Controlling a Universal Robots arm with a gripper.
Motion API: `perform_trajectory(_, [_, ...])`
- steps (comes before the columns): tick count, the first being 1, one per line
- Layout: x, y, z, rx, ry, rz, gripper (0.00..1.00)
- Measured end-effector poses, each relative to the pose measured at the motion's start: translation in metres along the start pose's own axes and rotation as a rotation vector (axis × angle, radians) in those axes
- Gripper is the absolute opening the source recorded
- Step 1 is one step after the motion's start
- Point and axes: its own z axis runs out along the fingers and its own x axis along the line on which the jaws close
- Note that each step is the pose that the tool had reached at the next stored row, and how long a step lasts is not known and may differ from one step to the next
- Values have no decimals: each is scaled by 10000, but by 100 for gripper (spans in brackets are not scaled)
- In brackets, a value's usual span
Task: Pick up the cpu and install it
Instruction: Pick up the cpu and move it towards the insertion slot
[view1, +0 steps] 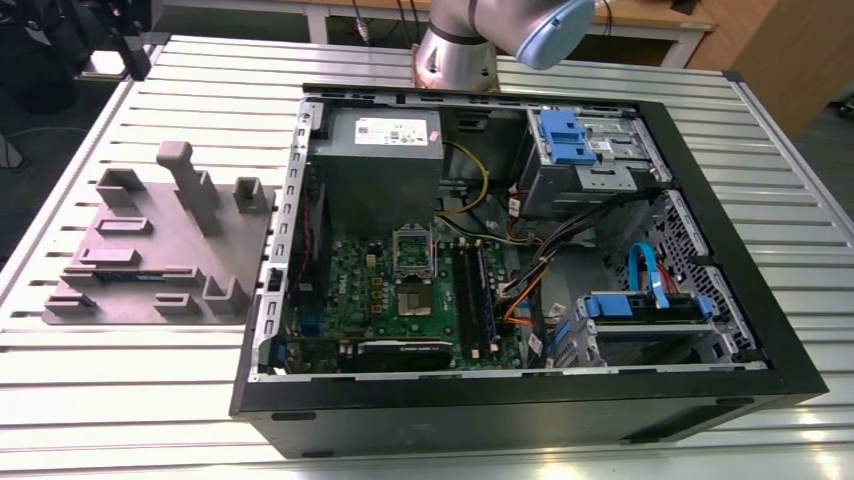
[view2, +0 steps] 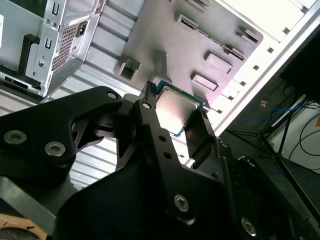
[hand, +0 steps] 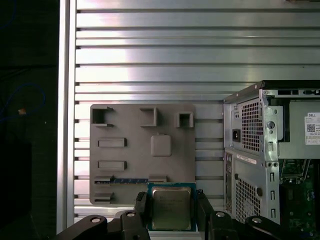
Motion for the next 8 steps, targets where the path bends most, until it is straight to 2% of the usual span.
perform_trajectory(8, [-19, 0, 0, -1, 0, 0, 47])
